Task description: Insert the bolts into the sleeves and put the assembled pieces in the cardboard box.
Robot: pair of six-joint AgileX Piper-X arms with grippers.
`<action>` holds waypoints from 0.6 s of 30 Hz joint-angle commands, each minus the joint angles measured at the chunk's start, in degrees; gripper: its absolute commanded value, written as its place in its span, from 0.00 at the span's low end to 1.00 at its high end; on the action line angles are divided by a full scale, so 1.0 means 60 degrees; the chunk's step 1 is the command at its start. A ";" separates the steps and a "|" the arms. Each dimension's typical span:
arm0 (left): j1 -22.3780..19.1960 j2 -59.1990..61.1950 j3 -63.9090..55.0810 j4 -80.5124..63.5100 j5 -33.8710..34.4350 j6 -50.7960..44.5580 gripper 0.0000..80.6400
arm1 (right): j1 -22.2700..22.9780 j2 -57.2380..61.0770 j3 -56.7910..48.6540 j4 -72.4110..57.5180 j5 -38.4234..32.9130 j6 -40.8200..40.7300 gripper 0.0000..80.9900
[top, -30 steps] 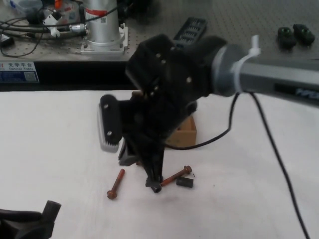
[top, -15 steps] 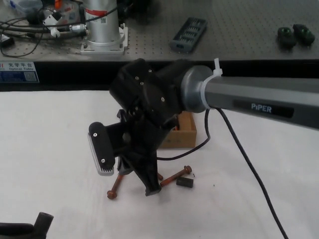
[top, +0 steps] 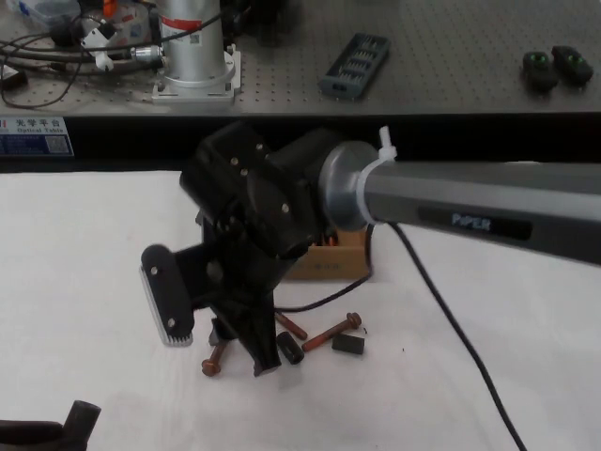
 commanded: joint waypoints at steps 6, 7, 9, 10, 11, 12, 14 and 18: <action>0.0016 -0.0098 -0.0030 0.0009 0.0067 0.0246 0.01 | 0.0023 0.0327 -0.0095 0.0207 0.0225 -0.0041 0.42; 0.0016 -0.0098 -0.0030 0.0009 0.0067 0.0282 0.01 | 0.0023 0.0343 -0.0095 0.0210 0.0225 -0.0072 0.42; 0.0016 -0.0098 -0.0030 0.0009 0.0067 0.0285 0.01 | 0.0023 0.0340 -0.0095 0.0186 0.0225 -0.0071 0.42; 0.0016 -0.0098 -0.0030 0.0009 0.0067 0.0285 0.01 | 0.0023 0.0340 -0.0095 0.0177 0.0225 -0.0071 0.42; 0.0016 -0.0098 -0.0030 0.0009 0.0067 0.0285 0.01 | 0.0023 0.0340 -0.0095 0.0175 0.0225 -0.0071 0.42; 0.0016 -0.0098 -0.0030 0.0009 0.0067 0.0285 0.01 | 0.0023 0.0340 -0.0095 0.0175 0.0225 -0.0071 0.42; 0.0016 -0.0098 -0.0030 0.0009 0.0067 0.0285 0.01 | 0.0023 0.0397 -0.0095 0.0110 0.0194 -0.0071 0.42; 0.0016 -0.0098 -0.0030 0.0009 0.0067 0.0285 0.01 | 0.0023 0.0597 -0.0095 0.0030 0.0158 -0.0071 0.42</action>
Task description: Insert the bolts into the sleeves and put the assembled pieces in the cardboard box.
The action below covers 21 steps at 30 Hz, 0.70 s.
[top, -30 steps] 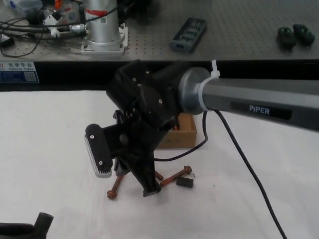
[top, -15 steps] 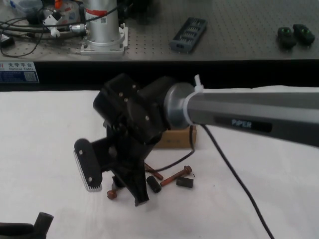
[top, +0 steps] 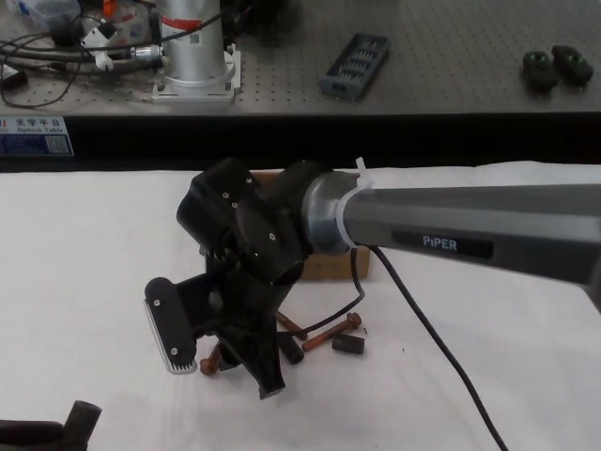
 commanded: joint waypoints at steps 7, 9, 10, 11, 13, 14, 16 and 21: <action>0.0016 -0.0098 -0.0030 0.0009 0.0067 0.0170 0.01 | 0.0075 0.0446 -0.0095 -0.0023 -0.0181 -0.0071 0.28; 0.0016 -0.0098 -0.0030 0.0009 0.0067 0.0170 0.01 | 0.0095 0.0445 -0.0095 -0.0023 -0.0203 -0.0071 0.21; 0.0016 -0.0098 -0.0030 0.0009 0.0067 0.0170 0.01 | 0.0110 0.0445 -0.0095 -0.0023 -0.0203 -0.0071 0.18; 0.0016 -0.0098 -0.0030 0.0009 0.0067 0.0170 0.01 | 0.0110 0.0445 -0.0095 -0.0023 -0.0203 -0.0071 0.16; 0.0016 -0.0098 -0.0030 0.0009 0.0067 0.0170 0.01 | 0.0110 0.0445 -0.0095 -0.0006 -0.0203 -0.0011 0.09; 0.0016 -0.0098 -0.0030 0.0009 0.0067 0.0170 0.01 | 0.0110 0.0445 -0.0095 -0.0012 -0.0203 0.0005 0.06; 0.0016 -0.0098 -0.0030 0.0009 0.0067 0.0170 0.01 | 0.0110 0.0445 -0.0095 0.0062 -0.0203 0.0063 0.01; 0.0016 -0.0098 -0.0030 0.0009 0.0067 0.0170 0.01 | 0.0110 0.0445 -0.0095 0.0292 -0.0120 0.1257 0.05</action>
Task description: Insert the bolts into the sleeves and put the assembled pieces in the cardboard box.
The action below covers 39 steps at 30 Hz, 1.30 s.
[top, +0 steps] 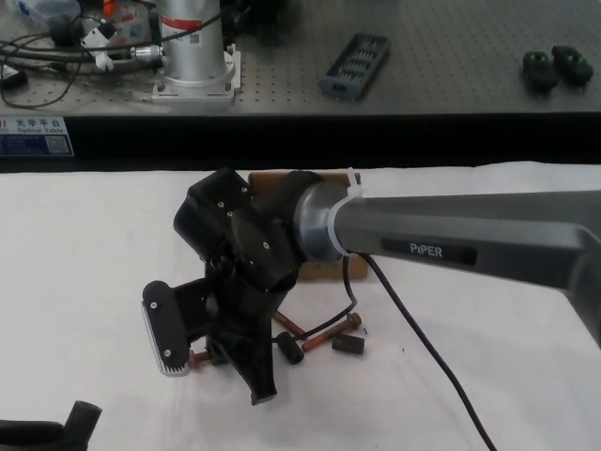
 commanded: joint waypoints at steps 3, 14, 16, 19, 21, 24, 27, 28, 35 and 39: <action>0.0016 -0.0098 -0.0030 0.0009 0.0048 0.0170 0.01 | 0.0039 0.0220 0.0016 0.0357 -0.0106 0.0747 0.05; 0.0016 -0.0098 -0.0030 0.0009 0.0048 0.0092 0.01 | 0.0039 -0.0446 0.0016 0.0190 -0.0850 0.5713 0.05; 0.0016 -0.0098 -0.0030 0.0009 0.0133 0.0081 0.01 | 0.0039 -0.0710 0.0016 -0.0012 -0.0850 0.6300 0.05; 0.0016 -0.0098 -0.0030 -0.0027 0.0394 0.0081 0.01 | 0.0016 -0.1157 0.0040 -0.0064 -0.0850 0.7188 0.05; 0.0016 -0.0098 -0.0030 -0.0083 0.0550 -0.0115 0.01 | 0.0016 -0.1389 0.0085 -0.0027 -0.0867 0.7613 0.05; 0.0016 -0.0098 -0.0030 -0.0134 0.0548 -0.0115 0.01 | -0.0103 -0.1888 0.0583 -0.0253 -0.0851 0.8056 0.05; 0.0016 -0.0098 -0.0030 -0.0290 0.0548 -0.0115 0.01 | -0.0325 -0.2690 0.1468 -0.0476 -0.0851 0.8266 0.05; 0.0016 -0.0098 -0.0030 -0.0364 0.0548 -0.0115 0.01 | -0.0412 -0.3026 0.1862 -0.0585 -0.0851 0.8314 0.05; 0.0016 0.0325 -0.0011 -0.1191 0.2075 -0.0115 0.01 | -0.0796 -0.5843 0.4708 -0.2098 -0.0888 0.9314 0.05; 0.0016 0.1061 0.0099 -0.2244 0.2554 -0.0115 0.01 | -0.0794 -0.7758 0.6086 -0.2942 -0.0888 0.9771 0.05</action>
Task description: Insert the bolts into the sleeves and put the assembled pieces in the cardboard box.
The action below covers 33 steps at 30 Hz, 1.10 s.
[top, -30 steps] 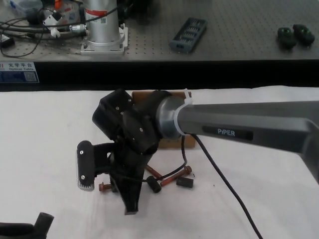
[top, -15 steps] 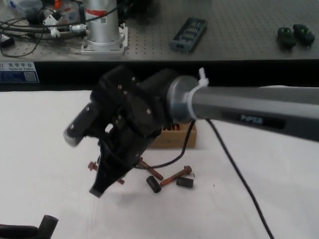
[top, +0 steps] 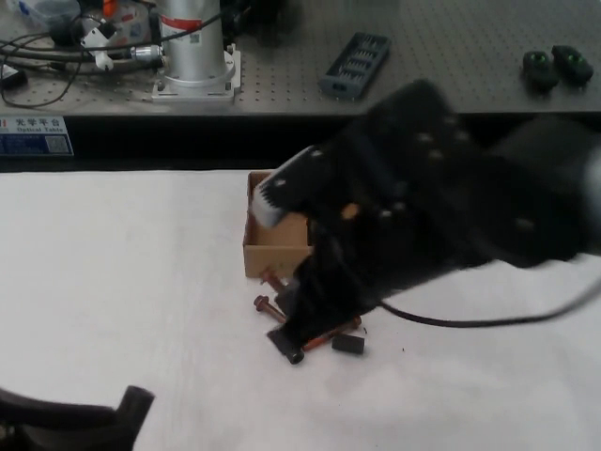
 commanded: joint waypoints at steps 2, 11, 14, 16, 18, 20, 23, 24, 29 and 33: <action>0.0016 0.0829 0.0003 -0.1317 0.0908 0.0000 0.01 | 0.0018 -0.1838 0.1028 -0.0874 -0.0120 0.0607 0.05; -0.0139 0.3088 0.0003 -0.4082 0.2546 -0.0959 0.01 | 0.0023 -0.5281 0.2855 -0.2268 0.0010 0.1558 0.05; -0.0667 0.3641 0.0003 -0.5352 0.2637 -0.0973 0.01 | 0.0023 -0.6078 0.3276 -0.2975 -0.0406 0.2167 0.05; -0.1150 0.3996 0.0003 -0.6394 0.2614 -0.1007 0.01 | 0.0023 -0.6518 0.3551 -0.3384 -0.0679 0.2460 0.05; -0.1591 0.4323 0.0003 -0.7334 0.2520 -0.1084 0.01 | 0.0023 -0.6833 0.3713 -0.3620 -0.0709 0.2468 0.05; -0.2031 0.4584 0.0003 -0.8043 0.2232 -0.1287 0.01 | 0.0023 -0.7139 0.3792 -0.3798 -0.0707 0.2468 0.05; -0.2463 0.4907 0.0003 -0.9008 0.1774 -0.1489 0.01 | 0.0023 -0.7522 0.3791 -0.3876 -0.0795 0.2543 0.05; -0.2571 0.4966 0.0003 -0.9243 0.1634 -0.1540 0.01 | 0.0023 -0.7638 0.3791 -0.3905 -0.0818 0.2541 0.05; -0.2750 0.5098 0.0003 -1.0522 0.1562 -0.2015 0.01 | 0.0023 -0.8139 0.3791 -0.4147 -0.0867 0.2497 0.05; -0.2750 0.5098 0.0003 -1.0880 0.1562 -0.2018 0.01 | 0.0325 -0.8150 0.4212 -0.4887 -0.1004 0.2581 0.05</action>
